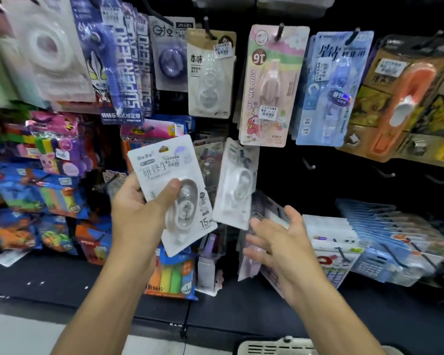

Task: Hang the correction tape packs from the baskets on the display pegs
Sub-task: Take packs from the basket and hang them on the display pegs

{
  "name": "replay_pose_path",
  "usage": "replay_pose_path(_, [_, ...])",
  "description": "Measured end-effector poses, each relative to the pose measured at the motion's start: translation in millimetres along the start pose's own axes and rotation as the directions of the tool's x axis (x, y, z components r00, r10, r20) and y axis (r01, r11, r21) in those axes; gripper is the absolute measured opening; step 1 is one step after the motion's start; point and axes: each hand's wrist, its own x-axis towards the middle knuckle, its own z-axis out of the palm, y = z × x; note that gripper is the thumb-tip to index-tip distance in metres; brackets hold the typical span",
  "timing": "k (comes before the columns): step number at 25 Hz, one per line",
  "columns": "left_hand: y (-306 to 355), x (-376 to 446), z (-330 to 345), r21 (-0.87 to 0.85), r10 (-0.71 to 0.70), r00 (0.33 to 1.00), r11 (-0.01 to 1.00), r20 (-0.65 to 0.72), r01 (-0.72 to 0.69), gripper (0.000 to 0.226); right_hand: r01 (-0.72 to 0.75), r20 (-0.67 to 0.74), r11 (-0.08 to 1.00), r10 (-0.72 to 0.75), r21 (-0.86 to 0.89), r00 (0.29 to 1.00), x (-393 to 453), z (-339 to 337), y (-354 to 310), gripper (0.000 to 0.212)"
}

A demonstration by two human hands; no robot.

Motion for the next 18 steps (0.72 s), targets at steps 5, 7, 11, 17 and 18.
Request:
replay_pose_path(5, [-7,-5,22,-0.066,-0.061,0.966,0.995,0.25,0.08,0.037,0.211,0.313,0.966,-0.158,-0.146,0.937,-4,11,7,0.026])
replay_pose_path(7, [-11,-5,29,0.032,-0.083,0.97,0.997,0.229,0.077,0.028,0.239,0.262,0.963,-0.201,-0.123,0.944,-1,13,2,0.015])
replay_pose_path(11, [-19,3,24,0.324,-0.049,0.996,0.946,0.077,0.022,0.017,0.226,-0.004,0.957,-0.23,-0.183,0.973,5,1,5,0.012])
replay_pose_path(17, [-23,2,17,0.41,-0.047,0.992,0.912,0.118,-0.005,0.021,0.197,0.018,0.966,-0.197,-0.17,0.98,3,5,-1,0.009])
replay_pose_path(18, [-22,1,15,0.423,-0.044,0.992,0.906,0.12,-0.011,0.022,0.156,-0.002,0.979,-0.158,-0.13,0.987,0,6,-3,0.01])
